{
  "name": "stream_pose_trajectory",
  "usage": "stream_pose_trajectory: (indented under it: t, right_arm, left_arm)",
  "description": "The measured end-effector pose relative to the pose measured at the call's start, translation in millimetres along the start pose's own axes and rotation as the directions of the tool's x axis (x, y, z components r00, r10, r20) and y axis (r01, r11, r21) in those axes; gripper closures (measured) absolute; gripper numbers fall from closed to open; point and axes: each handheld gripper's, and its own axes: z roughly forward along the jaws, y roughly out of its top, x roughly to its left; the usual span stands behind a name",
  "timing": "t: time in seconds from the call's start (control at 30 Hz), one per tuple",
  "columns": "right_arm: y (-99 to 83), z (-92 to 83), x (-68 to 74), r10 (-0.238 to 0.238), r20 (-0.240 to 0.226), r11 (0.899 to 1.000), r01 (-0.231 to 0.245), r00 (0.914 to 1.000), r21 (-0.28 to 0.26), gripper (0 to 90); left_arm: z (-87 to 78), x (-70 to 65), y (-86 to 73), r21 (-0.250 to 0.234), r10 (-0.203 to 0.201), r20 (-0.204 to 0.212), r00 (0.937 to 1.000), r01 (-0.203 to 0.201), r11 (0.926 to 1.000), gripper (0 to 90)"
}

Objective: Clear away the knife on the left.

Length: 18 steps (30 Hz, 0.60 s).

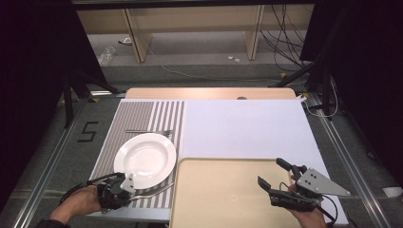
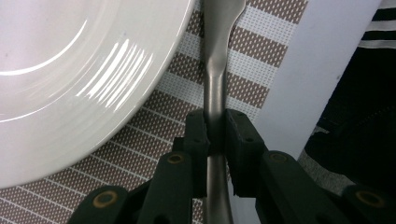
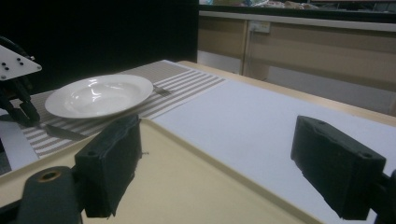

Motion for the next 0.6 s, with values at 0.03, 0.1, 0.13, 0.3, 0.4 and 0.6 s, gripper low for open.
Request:
stream_pose_trajectory:
  t: [0.03,0.1,0.13,0.3,0.4,0.6]
  right_arm:
    - [-0.1,0.3,0.0,-0.001,0.002,1.0,0.001,1.0,-0.003,17.1]
    - [-0.3,0.7,0.1,0.003,0.0,1.0,-0.003,1.0,-0.002,17.2]
    - [-0.4,0.8,-0.1,0.001,0.001,1.0,-0.001,1.0,0.0,17.2]
    - [-0.6,0.9,-0.4,0.004,0.002,1.0,-0.004,1.0,0.006,17.2]
    - [-0.9,1.3,-0.2,0.002,-0.001,1.0,-0.002,1.0,0.009,17.2]
    - [-1.0,1.8,-1.1,0.003,0.002,1.0,-0.003,1.0,0.006,17.2]
  left_arm:
    - [-0.3,-0.2,-0.5,-0.001,0.009,-0.001,1.0,-0.009,1.0,79.1]
    - [-0.9,-0.2,-1.8,-0.001,0.015,0.001,0.9999,-0.015,0.9999,79.2]
    - [-1.1,-0.7,-2.6,-0.001,0.013,0.003,0.9999,-0.013,0.9999,79.2]
    - [-3.5,-3.7,-7.2,0.014,-0.006,-0.008,1.0,0.006,0.9999,79.3]
    - [-6.5,-3.2,-11.1,0.008,-0.02,-0.011,0.9997,0.02,0.9998,79.3]
    - [-14.3,-9.5,-13.0,-0.018,-0.014,-0.001,0.9999,0.014,0.9997,79.2]
